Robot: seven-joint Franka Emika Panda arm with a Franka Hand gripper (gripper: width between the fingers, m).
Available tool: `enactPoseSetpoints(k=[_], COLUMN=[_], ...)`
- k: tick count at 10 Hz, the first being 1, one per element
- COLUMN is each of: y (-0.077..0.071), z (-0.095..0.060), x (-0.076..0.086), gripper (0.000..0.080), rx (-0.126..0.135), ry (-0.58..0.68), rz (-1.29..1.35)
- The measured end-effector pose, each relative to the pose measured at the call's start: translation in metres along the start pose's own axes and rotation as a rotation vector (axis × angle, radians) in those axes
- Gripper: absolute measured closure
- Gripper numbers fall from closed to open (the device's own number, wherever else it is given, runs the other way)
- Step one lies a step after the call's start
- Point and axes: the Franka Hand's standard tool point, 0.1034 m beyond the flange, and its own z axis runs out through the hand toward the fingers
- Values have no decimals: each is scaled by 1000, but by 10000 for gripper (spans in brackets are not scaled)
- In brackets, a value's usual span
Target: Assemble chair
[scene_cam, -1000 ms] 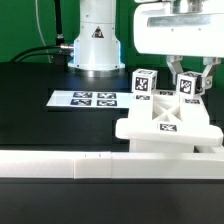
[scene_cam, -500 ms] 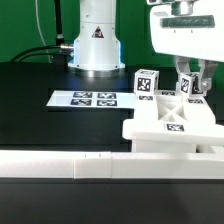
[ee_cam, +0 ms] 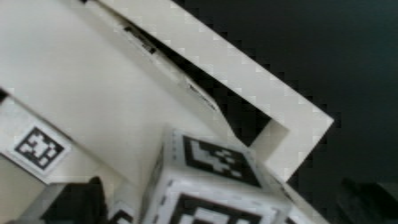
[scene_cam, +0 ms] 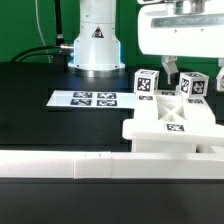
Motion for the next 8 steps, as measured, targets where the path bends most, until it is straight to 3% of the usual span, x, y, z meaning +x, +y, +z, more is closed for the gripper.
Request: enactPoseSetpoints(k=[8], y=[-4], z=[-1], x=[-4], gripper=[150], rx=[-11], ry=[4], rz=[-633])
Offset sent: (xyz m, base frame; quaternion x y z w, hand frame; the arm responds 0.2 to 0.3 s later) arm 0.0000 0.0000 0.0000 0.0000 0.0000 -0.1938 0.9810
